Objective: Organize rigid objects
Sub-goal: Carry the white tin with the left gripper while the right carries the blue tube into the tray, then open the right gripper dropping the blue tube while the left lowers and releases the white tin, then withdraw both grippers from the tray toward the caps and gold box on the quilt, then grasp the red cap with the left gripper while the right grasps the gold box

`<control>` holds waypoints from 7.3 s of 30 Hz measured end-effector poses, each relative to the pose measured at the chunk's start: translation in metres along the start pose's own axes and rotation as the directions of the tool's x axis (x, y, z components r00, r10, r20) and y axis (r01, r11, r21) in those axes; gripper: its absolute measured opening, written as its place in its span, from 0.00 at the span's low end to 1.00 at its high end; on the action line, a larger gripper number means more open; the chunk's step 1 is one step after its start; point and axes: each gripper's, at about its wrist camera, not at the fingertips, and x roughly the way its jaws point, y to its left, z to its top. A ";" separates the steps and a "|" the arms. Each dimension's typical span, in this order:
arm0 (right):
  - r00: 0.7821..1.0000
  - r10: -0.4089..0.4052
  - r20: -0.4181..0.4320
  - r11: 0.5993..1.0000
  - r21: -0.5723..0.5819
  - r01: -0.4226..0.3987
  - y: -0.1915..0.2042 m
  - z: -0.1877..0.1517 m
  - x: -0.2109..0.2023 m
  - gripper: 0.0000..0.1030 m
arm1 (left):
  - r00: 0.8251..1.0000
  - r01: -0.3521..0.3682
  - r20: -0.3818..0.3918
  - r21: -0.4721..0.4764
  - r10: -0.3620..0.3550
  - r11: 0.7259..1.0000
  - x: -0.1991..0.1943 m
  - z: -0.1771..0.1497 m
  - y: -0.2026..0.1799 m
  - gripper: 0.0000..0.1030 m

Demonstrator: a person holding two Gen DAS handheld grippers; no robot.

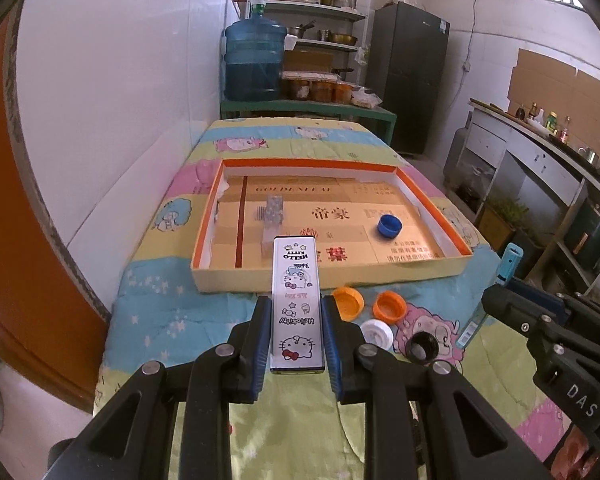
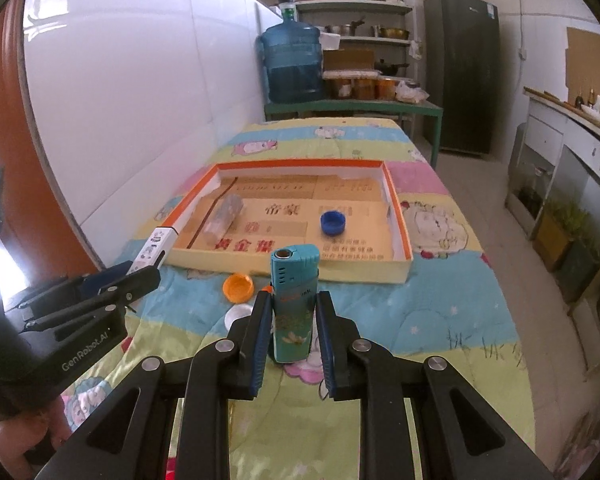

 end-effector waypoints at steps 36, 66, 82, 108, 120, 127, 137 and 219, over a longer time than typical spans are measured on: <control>0.997 -0.036 0.075 0.998 -0.044 0.040 -0.006 0.072 0.048 0.22 | 0.998 0.002 0.064 0.030 -0.004 1.000 0.047 0.070 -0.021 0.24; 0.996 -0.038 0.077 0.996 -0.078 0.044 -0.027 0.111 0.097 0.22 | 0.997 -0.052 0.052 0.017 0.051 0.998 0.099 0.116 -0.017 0.24; 0.999 0.042 -0.029 0.998 -0.047 -0.043 -0.084 0.137 0.158 0.22 | 0.999 0.013 -0.053 -0.002 -0.013 1.000 0.150 0.137 -0.017 0.24; 0.958 0.130 -0.255 0.988 -0.044 -0.146 -0.091 0.141 0.246 0.20 | 0.966 0.051 -0.253 -0.016 -0.054 0.999 0.225 0.134 -0.028 0.24; 0.970 0.145 -0.196 0.989 0.000 -0.147 -0.098 0.142 0.223 0.28 | 0.957 0.085 -0.275 -0.049 -0.095 0.995 0.226 0.135 -0.024 0.27; 0.977 0.133 -0.167 0.991 0.042 -0.127 -0.105 0.137 0.203 0.46 | 0.967 0.112 -0.224 -0.055 -0.121 0.992 0.202 0.137 -0.028 0.50; 0.987 0.079 -0.136 0.997 0.035 -0.075 -0.093 0.127 0.165 0.48 | 0.987 0.107 -0.115 -0.041 -0.111 0.993 0.142 0.134 -0.024 0.50; 0.999 -0.031 -0.045 0.997 0.067 0.034 0.004 -0.036 -0.035 0.48 | 0.981 0.193 -0.010 0.214 -0.196 0.958 -0.053 -0.145 -0.059 0.50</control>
